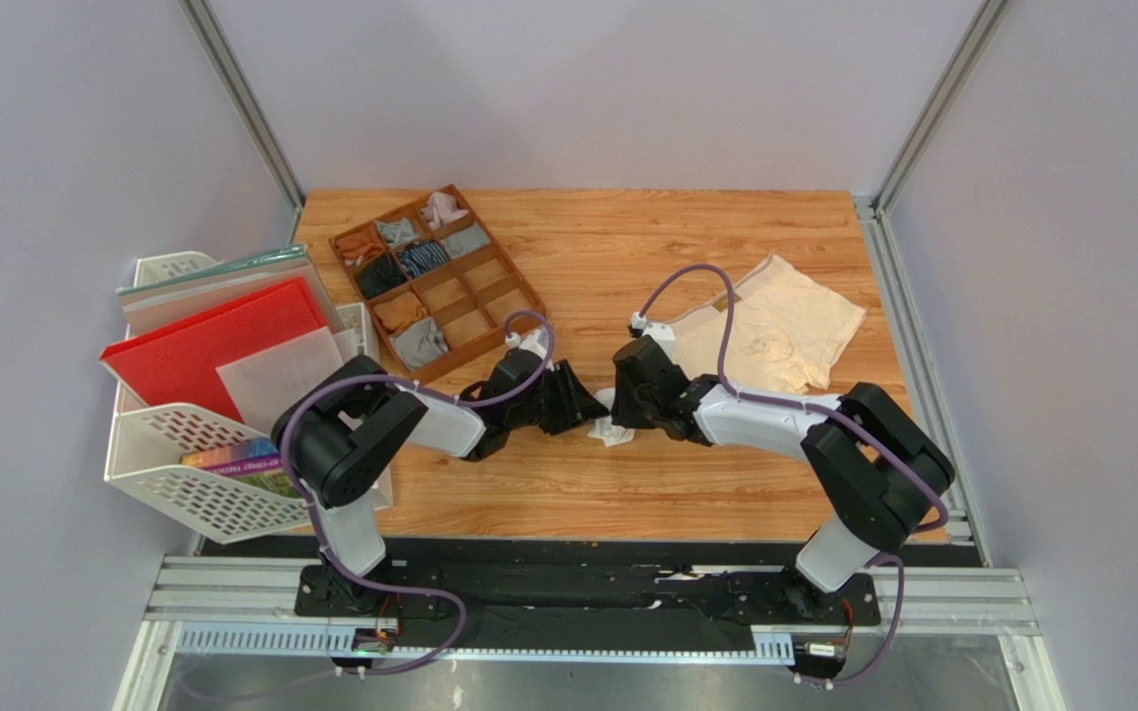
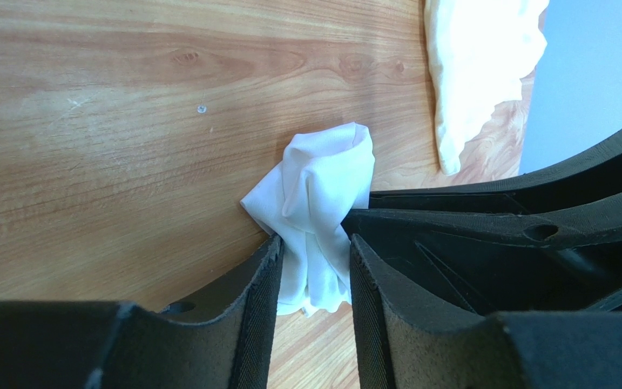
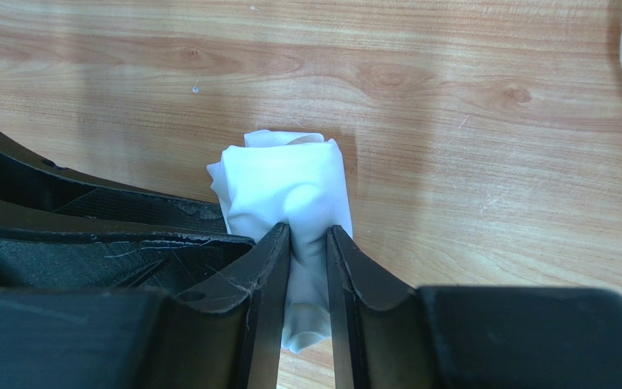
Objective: Roll the underwear
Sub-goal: Place the underwear in the storage box.
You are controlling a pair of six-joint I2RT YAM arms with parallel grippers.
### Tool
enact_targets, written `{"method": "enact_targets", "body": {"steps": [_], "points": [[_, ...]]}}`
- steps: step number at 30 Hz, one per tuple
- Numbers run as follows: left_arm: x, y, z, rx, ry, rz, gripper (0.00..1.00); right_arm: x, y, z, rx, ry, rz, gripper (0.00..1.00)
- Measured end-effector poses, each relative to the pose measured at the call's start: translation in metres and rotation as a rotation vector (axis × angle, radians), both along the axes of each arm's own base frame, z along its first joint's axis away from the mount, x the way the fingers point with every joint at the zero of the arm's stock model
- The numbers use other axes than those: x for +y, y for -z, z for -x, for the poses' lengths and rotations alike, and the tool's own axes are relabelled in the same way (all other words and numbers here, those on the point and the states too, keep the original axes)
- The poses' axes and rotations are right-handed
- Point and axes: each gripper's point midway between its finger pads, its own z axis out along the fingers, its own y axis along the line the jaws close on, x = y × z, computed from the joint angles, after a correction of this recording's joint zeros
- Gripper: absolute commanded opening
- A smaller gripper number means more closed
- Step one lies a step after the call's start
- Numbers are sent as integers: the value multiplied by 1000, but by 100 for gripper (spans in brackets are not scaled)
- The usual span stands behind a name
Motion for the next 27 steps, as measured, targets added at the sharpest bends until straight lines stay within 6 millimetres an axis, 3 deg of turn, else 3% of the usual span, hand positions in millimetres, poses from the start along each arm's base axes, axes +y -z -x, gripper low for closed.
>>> {"method": "enact_targets", "body": {"steps": [8,11,12,15,17,22,27], "points": [[-4,5,1,7,12,12,24,0,0,0,2,2,-1,28],[-7,5,1,9,16,17,9,0,0,0,2,2,-1,28],[-7,5,1,9,18,20,0,0,0,0,3,2,0,29],[-10,5,0,7,20,34,0,-1,0,0,2,5,4,29],[-12,4,0,2,25,45,0,-2,0,0,1,8,9,35],[-11,4,0,-11,30,46,0,-8,-2,3,8,17,31,61],[1,-3,2,-48,49,-5,0,-23,-16,18,36,11,57,64]]}}
